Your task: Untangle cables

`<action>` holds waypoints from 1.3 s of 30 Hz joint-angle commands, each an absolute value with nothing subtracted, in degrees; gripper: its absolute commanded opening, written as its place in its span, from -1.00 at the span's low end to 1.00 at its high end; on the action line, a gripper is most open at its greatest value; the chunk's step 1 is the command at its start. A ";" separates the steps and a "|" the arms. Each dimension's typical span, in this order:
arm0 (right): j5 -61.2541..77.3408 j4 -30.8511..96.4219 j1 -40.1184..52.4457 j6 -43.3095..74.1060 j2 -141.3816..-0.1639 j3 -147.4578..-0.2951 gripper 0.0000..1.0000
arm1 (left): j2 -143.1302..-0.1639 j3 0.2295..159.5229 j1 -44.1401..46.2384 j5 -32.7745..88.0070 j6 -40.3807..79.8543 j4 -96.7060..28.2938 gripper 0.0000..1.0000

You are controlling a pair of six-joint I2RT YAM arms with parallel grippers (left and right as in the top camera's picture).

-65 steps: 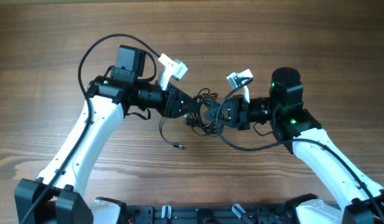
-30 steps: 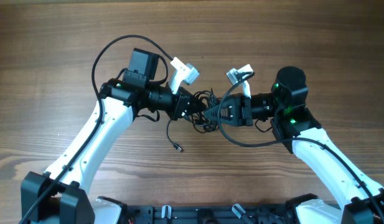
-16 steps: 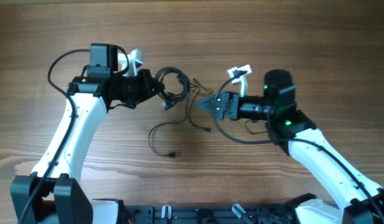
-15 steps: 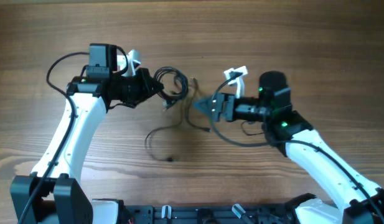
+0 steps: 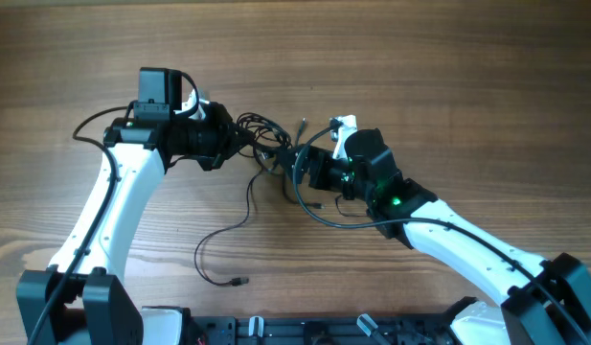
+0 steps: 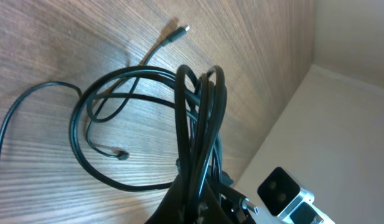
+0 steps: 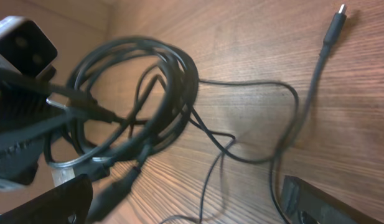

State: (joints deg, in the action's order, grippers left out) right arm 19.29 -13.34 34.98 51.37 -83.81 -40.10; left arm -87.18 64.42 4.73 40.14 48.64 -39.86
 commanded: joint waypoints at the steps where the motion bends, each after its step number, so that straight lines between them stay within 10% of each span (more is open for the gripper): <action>1: 29.19 -21.21 35.20 52.71 -84.29 -40.77 0.98 | -87.55 64.07 6.52 37.19 50.70 -39.86 -0.92; 10: 20.95 -15.88 35.18 52.64 -84.97 -40.77 -0.14 | -87.55 64.07 10.39 38.81 62.15 -36.62 -0.92; 14: 13.91 -12.19 32.97 51.77 -84.97 -40.77 -0.60 | -87.55 64.07 9.72 47.40 47.97 -36.38 -0.92; 22: 17.34 -2.46 17.45 50.98 -84.97 -40.77 -0.60 | -87.55 64.07 6.85 67.72 14.83 -39.11 -0.92; 29: 40.34 -3.18 13.65 38.41 -84.97 -40.77 0.71 | -87.55 64.07 6.85 56.93 12.21 -34.68 -0.92; 39: 53.10 -12.16 15.25 33.36 -84.97 -40.77 0.77 | -87.55 64.07 10.22 73.47 -13.39 -37.85 -0.92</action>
State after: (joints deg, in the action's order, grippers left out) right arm 49.08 -10.48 13.82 34.37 -84.23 -40.27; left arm -87.22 64.20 9.06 65.04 -3.42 -38.20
